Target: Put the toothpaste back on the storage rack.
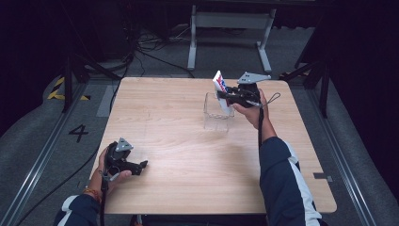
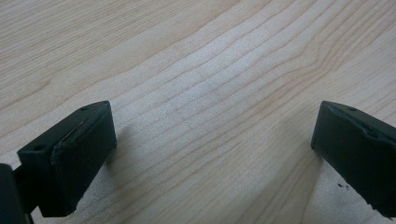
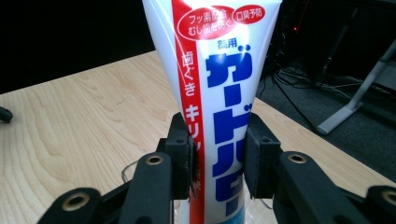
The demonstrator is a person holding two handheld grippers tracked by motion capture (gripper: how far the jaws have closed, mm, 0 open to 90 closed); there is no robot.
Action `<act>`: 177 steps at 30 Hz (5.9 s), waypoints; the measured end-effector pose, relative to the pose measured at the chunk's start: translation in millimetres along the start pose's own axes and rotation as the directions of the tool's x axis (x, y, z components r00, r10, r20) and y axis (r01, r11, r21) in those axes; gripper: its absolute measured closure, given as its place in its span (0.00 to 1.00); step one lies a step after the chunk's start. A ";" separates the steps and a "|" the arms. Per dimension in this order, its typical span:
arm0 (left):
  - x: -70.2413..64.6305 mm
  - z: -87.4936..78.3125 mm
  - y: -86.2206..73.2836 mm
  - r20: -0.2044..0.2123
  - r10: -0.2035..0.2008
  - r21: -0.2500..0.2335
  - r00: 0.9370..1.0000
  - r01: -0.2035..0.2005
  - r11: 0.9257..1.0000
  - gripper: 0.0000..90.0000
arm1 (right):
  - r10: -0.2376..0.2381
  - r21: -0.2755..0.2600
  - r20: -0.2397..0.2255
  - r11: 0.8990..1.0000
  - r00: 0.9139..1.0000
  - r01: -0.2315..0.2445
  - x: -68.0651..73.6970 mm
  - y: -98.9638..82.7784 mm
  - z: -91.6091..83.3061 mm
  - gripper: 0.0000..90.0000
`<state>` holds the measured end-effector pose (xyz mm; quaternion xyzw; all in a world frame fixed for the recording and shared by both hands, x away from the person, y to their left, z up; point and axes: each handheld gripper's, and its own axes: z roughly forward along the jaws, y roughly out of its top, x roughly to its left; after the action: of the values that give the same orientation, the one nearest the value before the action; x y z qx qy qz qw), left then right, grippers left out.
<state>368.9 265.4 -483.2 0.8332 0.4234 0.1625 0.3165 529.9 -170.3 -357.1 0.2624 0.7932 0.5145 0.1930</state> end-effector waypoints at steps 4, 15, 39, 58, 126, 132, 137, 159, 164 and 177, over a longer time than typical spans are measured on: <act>0.0 0.0 0.0 0.000 -0.001 0.000 1.000 0.001 1.000 0.00 | 0.010 0.005 0.003 1.000 1.000 -0.010 -2.7 -7.3 1.7 0.76; 0.1 -0.1 0.0 0.000 0.002 0.002 1.000 -0.002 1.000 0.00 | 0.000 0.022 0.004 1.000 1.000 0.000 -0.4 -25.9 5.0 0.75; 0.1 -0.1 0.0 0.000 0.002 0.002 1.000 -0.002 1.000 0.00 | -0.022 0.178 -0.037 0.984 0.999 0.028 0.1 -47.7 16.9 0.73; 0.1 -0.1 0.0 0.000 0.002 0.002 1.000 -0.002 1.000 0.01 | -0.007 0.198 -0.028 0.980 1.000 0.013 -0.1 -47.0 18.0 0.68; 0.0 -0.1 0.0 0.000 0.001 0.002 1.000 -0.001 1.000 0.01 | -0.123 0.272 0.011 0.955 0.992 0.115 30.1 -33.0 -46.2 0.47; 0.0 -0.1 0.0 0.000 0.001 0.002 1.000 -0.001 1.000 0.01 | -0.135 0.294 0.015 0.948 0.991 0.125 33.4 -37.7 -52.5 0.41; 0.0 -0.1 0.0 0.000 0.001 0.001 1.000 -0.001 1.000 0.01 | -0.153 0.309 0.023 0.941 0.988 0.139 36.3 -42.7 -58.2 0.38; 0.0 -0.1 0.0 0.000 0.001 0.001 1.000 -0.001 1.000 0.00 | -0.169 0.346 0.061 0.928 0.984 0.138 40.6 -70.7 -85.1 0.32; 0.1 -0.1 0.0 0.000 0.001 0.001 1.000 -0.001 1.000 0.01 | -0.165 0.357 0.079 0.926 0.983 0.127 41.2 -79.8 -92.2 0.32; 0.0 -0.1 0.0 0.000 0.001 0.001 1.000 -0.001 1.000 0.01 | -0.159 0.378 0.103 0.919 0.982 0.110 43.7 -108.1 -108.9 0.31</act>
<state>368.9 265.4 -483.2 0.8336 0.4231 0.1624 0.3158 409.2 -257.2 -414.8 0.2723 0.8777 0.3226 0.2269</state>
